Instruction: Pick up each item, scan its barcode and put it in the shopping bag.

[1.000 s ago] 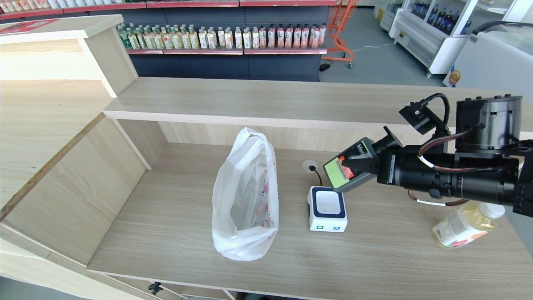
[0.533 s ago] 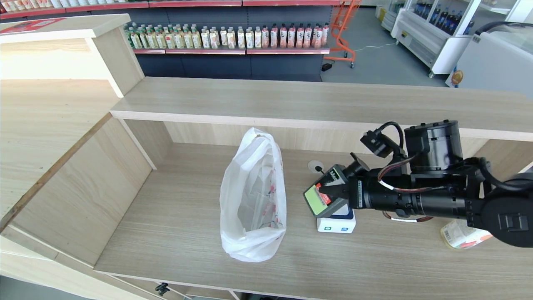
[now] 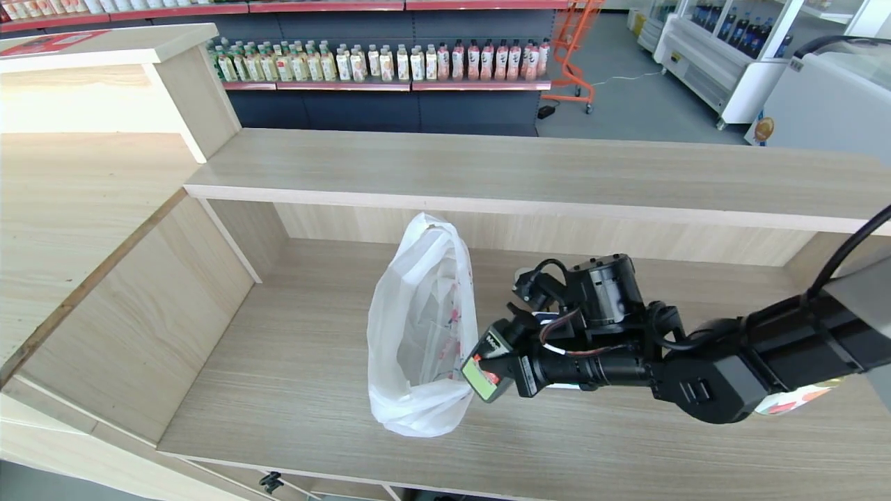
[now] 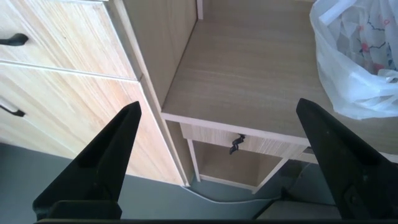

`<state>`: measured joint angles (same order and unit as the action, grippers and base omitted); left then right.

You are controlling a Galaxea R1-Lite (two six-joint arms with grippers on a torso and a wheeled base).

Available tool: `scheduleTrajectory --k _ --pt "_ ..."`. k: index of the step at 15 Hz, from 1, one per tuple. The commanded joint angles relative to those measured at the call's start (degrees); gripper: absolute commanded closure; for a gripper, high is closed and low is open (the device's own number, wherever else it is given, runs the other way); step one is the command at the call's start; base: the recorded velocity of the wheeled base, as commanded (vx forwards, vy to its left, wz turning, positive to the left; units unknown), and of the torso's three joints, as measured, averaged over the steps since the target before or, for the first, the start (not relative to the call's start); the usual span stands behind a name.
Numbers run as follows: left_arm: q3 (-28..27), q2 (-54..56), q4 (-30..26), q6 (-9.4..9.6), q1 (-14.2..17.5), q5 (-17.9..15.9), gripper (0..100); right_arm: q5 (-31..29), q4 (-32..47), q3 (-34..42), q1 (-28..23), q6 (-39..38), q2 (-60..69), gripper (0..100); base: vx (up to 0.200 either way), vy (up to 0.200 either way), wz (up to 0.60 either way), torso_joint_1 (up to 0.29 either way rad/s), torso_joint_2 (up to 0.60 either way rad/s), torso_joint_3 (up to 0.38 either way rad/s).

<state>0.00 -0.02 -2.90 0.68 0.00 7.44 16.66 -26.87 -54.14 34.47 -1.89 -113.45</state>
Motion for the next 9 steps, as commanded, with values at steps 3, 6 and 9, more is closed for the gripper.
scheduleTrajectory --k 3,6,9 --pt "0.0 0.0 0.0 0.02 0.0 0.0 0 0.1 -2.2 -9.9 3.8 1.8 -9.9 100 0.0 0.0 0.0 0.0 0.0 0.0" --pt "0.0 0.0 0.0 0.02 0.0 0.0 0 -0.1 -2.2 -16.0 5.5 5.0 -14.1 100 0.0 0.0 0.0 0.0 0.0 0.0" --pt "0.0 0.0 0.0 0.02 0.0 0.0 0 -0.3 -2.8 -19.9 5.4 13.1 -17.8 100 0.0 0.0 0.0 0.0 0.0 0.0"
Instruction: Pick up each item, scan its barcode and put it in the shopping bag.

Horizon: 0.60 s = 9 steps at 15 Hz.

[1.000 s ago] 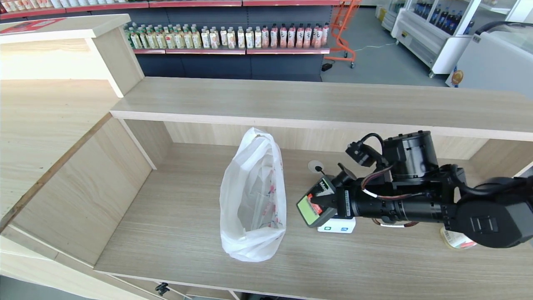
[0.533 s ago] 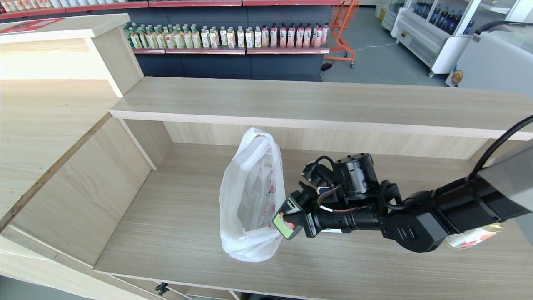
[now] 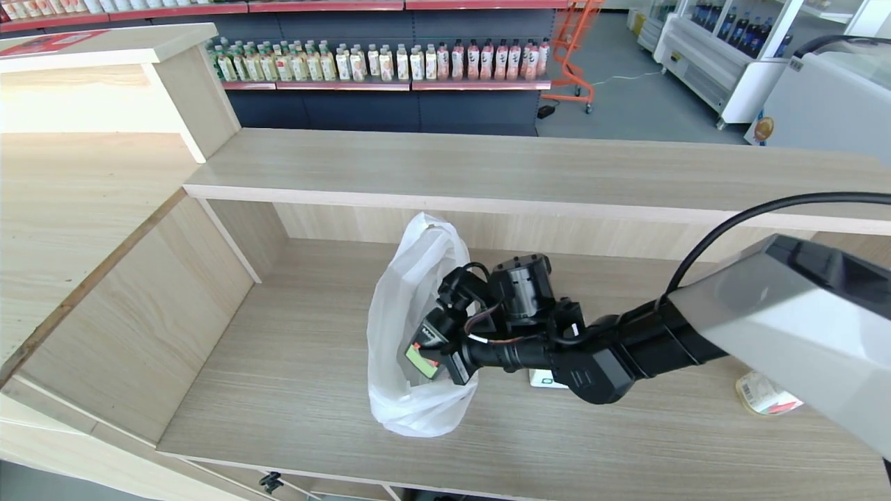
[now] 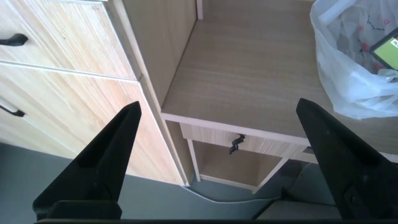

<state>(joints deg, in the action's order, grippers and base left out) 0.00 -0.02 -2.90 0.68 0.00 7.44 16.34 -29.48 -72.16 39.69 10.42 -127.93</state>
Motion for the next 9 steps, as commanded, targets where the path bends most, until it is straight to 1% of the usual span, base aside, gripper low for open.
scheduleTrajectory --k 1,2,4,7,9 --pt "0.0 0.0 0.0 0.02 0.0 0.0 0 -0.4 -0.3 -2.6 0.2 2.0 -4.2 100 0.0 0.0 0.0 0.0 0.0 0.0" --pt "0.0 0.0 0.0 0.02 0.0 0.0 0 -2.8 -0.5 -3.5 0.0 5.0 -5.6 100 0.0 0.0 0.0 0.0 0.0 0.0" --pt "0.0 0.0 0.0 0.02 0.0 0.0 0 -4.7 -0.8 -3.7 -0.1 7.2 -6.5 100 0.0 0.0 0.0 0.0 0.0 0.0" --pt "0.0 0.0 0.0 0.02 0.0 0.0 0 -5.2 -4.4 -3.4 -0.1 7.9 -8.0 100 0.0 0.0 0.0 0.0 0.0 0.0" --pt "0.0 0.0 0.0 0.02 0.0 0.0 0 -7.5 -4.4 -3.3 -0.1 9.0 -8.6 100 0.0 0.0 0.0 0.0 0.0 0.0"
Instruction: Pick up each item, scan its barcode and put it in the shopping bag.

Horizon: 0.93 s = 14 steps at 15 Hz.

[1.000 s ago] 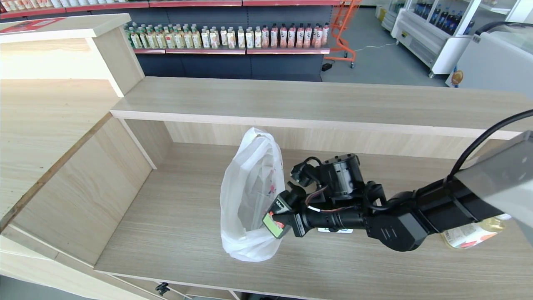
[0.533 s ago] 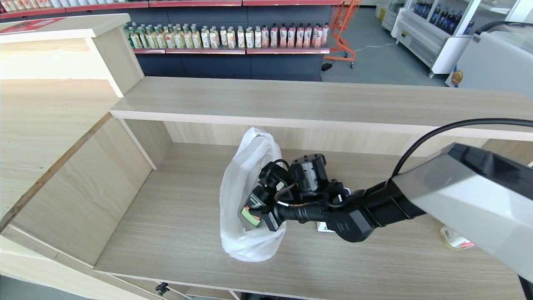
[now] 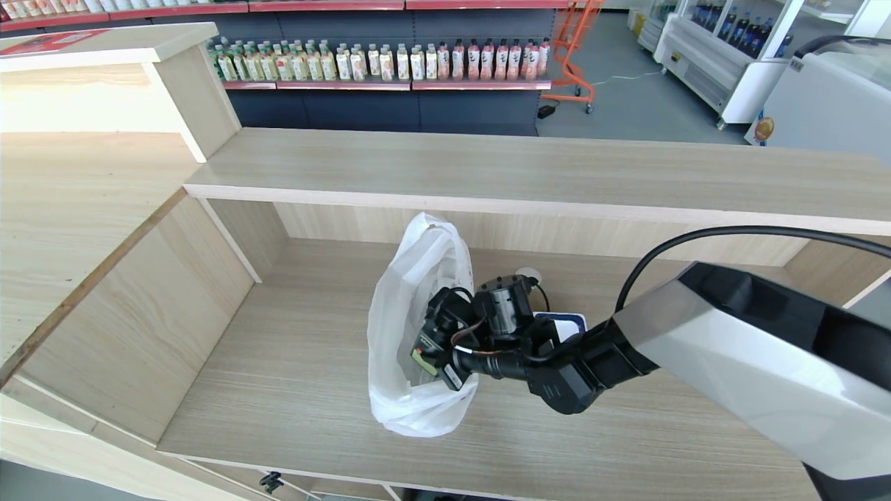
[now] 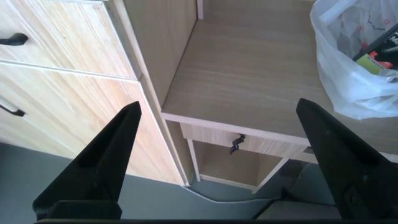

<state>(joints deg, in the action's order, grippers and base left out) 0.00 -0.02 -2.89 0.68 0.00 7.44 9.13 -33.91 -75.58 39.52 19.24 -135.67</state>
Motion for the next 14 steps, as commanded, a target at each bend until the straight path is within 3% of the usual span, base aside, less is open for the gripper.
scheduleTrajectory --k 1,5,6,10,13,14 --pt "0.0 0.0 0.0 0.02 0.0 0.0 0 -1.5 -0.2 -0.2 0.0 0.4 -1.3 100 0.0 0.0 0.0 0.0 0.0 0.0" --pt "0.0 0.0 0.0 -0.07 0.0 0.0 0 -1.9 -0.5 -0.3 -0.7 3.3 -1.7 100 0.0 0.0 0.0 0.0 0.0 0.0" --pt "0.0 0.0 0.0 0.02 0.0 0.0 0 -1.9 -1.2 0.0 -0.9 3.8 -1.8 0 0.0 0.0 0.0 0.0 0.0 0.0" --pt "0.0 0.0 0.0 0.02 0.0 0.0 0 -1.7 -1.8 2.0 -1.1 -0.8 1.5 0 0.0 0.0 0.0 0.0 0.0 0.0" --pt "0.0 0.0 0.0 0.02 0.0 0.0 0 -1.2 -1.5 7.7 -1.2 -18.8 11.0 0 0.0 0.0 0.0 0.0 0.0 0.0" --pt "0.0 0.0 0.0 0.02 0.0 0.0 0 -1.0 -1.9 13.9 -2.3 -22.0 16.9 0 0.0 0.0 0.0 0.0 0.0 0.0"
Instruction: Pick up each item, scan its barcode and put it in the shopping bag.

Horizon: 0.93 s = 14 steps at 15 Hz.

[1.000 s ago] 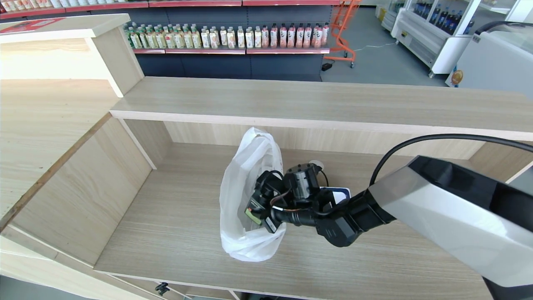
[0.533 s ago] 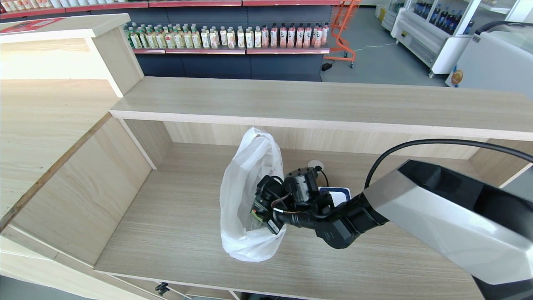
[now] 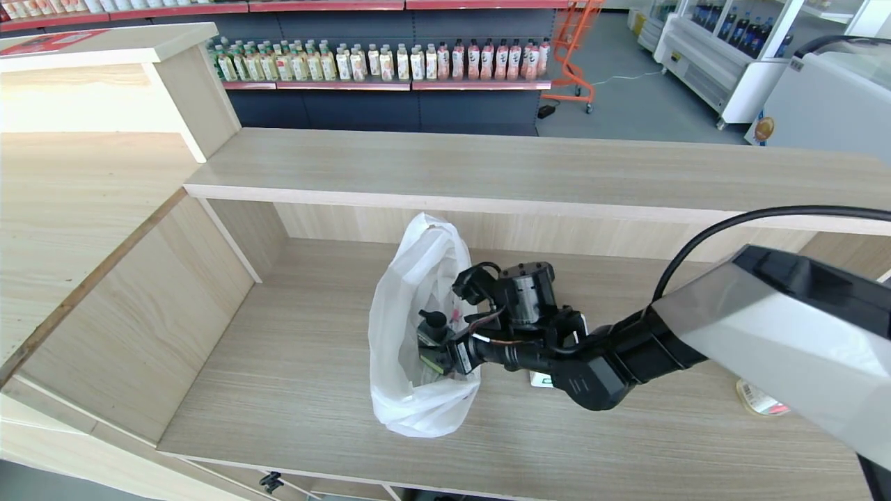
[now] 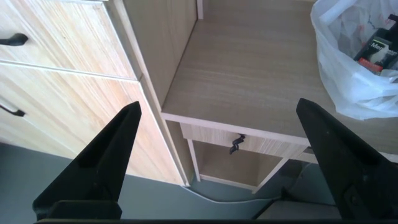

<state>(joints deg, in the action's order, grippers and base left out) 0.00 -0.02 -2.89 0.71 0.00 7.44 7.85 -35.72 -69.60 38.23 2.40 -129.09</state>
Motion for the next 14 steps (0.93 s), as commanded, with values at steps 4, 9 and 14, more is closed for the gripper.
scheduleTrajectory --k 4,9,14 --pt "0.0 0.0 0.0 0.0 0.0 0.0 0 2.8 -0.1 21.0 -7.1 -11.5 21.3 0 0.0 0.0 0.0 0.0 0.0 0.0" --pt "0.0 0.0 0.0 0.0 0.0 0.0 0 5.9 6.5 27.7 -9.8 -19.6 51.3 0 0.0 0.0 0.0 0.0 0.0 0.0" --pt "0.0 0.0 0.0 0.0 0.0 0.0 0 2.6 23.2 37.2 -17.1 -4.3 68.3 0 0.0 0.0 0.0 0.0 0.0 0.0"
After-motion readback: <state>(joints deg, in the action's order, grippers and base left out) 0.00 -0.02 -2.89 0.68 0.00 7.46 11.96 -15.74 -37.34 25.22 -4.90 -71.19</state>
